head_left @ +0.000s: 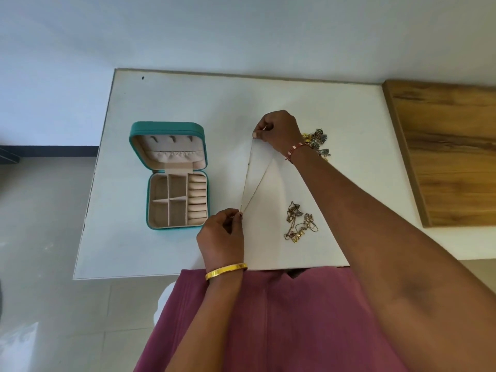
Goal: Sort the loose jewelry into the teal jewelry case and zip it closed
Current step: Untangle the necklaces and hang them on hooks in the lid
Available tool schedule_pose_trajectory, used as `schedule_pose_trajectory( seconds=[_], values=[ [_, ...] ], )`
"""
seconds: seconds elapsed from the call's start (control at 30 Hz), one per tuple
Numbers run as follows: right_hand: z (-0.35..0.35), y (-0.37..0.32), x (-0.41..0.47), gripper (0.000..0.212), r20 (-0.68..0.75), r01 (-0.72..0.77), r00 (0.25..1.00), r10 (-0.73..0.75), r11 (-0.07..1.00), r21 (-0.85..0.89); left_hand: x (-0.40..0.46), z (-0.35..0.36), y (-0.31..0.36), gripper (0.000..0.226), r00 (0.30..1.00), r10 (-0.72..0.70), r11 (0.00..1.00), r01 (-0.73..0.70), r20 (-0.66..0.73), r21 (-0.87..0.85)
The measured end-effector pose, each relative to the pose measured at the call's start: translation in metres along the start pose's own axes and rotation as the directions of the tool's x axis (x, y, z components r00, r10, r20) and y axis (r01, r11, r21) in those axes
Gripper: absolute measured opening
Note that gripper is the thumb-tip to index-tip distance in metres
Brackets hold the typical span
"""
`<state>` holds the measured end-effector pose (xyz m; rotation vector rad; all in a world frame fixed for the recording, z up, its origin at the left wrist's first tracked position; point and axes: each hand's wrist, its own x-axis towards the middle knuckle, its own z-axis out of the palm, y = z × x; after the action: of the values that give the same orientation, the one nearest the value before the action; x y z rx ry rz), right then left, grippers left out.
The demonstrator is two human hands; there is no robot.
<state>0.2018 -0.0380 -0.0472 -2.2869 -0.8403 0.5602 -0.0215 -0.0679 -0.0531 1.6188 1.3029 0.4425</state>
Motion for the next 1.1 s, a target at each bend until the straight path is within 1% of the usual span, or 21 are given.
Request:
schedule_pose_trajectory(
  seconds=[0.07, 0.27, 0.4, 0.5, 0.57, 0.67, 0.8, 0.87, 0.97, 1.03, 1.1],
  values=[
    [-0.001, -0.001, 0.001, 0.011, 0.019, 0.014, 1.000, -0.014, 1.000, -0.017, 0.000, 0.001, 0.001, 0.011, 1.000, 0.006, 0.999, -0.007, 0.012, 0.034],
    [-0.001, 0.002, 0.002, 0.012, 0.021, -0.001, 1.000, 0.001, 0.999, 0.037, -0.001, 0.001, -0.003, 0.011, 0.999, 0.020, 0.994, -0.025, 0.046, 0.103],
    [-0.001, 0.003, 0.003, 0.014, 0.020, 0.007, 1.000, -0.007, 1.000, 0.012, 0.001, 0.002, -0.008, 0.008, 0.998, 0.007, 0.995, -0.013, 0.057, 0.101],
    [0.001, 0.004, 0.005, 0.016, 0.008, 0.001, 1.000, -0.001, 1.000, 0.008, 0.001, 0.001, -0.010, 0.008, 0.998, -0.008, 0.998, 0.004, 0.057, 0.063],
    [0.002, 0.004, 0.005, 0.017, -0.016, -0.008, 1.000, 0.009, 1.000, 0.028, -0.001, 0.001, -0.009, 0.009, 0.998, -0.006, 0.999, 0.004, 0.056, 0.039],
    [0.001, 0.003, -0.007, 0.019, -0.099, -0.034, 0.994, 0.052, 0.983, 0.178, -0.005, -0.002, -0.006, 0.011, 0.998, -0.005, 1.000, 0.005, 0.065, 0.003],
    [-0.007, -0.003, -0.048, 0.013, -0.218, 0.004, 0.974, 0.058, 0.962, 0.275, -0.010, -0.007, -0.002, 0.013, 0.996, -0.015, 1.000, 0.017, 0.086, -0.025],
    [-0.012, -0.001, -0.077, 0.008, -0.255, 0.000, 0.962, 0.096, 0.935, 0.355, -0.014, -0.008, 0.002, 0.013, 0.995, 0.000, 1.000, 0.002, 0.096, -0.025],
    [-0.016, 0.010, -0.125, 0.002, -0.304, -0.053, 0.931, 0.203, 0.897, 0.438, -0.026, -0.008, 0.008, 0.014, 0.992, 0.036, 0.999, -0.031, 0.121, -0.044],
    [-0.016, 0.020, -0.155, 0.005, -0.324, -0.110, 0.902, 0.287, 0.876, 0.470, -0.036, -0.006, 0.009, 0.016, 0.987, 0.053, 0.997, -0.045, 0.151, -0.055],
    [-0.011, 0.029, -0.179, 0.009, -0.314, -0.170, 0.879, 0.359, 0.852, 0.496, -0.046, -0.003, 0.006, 0.017, 0.982, 0.062, 0.997, -0.052, 0.179, -0.059]
  ],
)
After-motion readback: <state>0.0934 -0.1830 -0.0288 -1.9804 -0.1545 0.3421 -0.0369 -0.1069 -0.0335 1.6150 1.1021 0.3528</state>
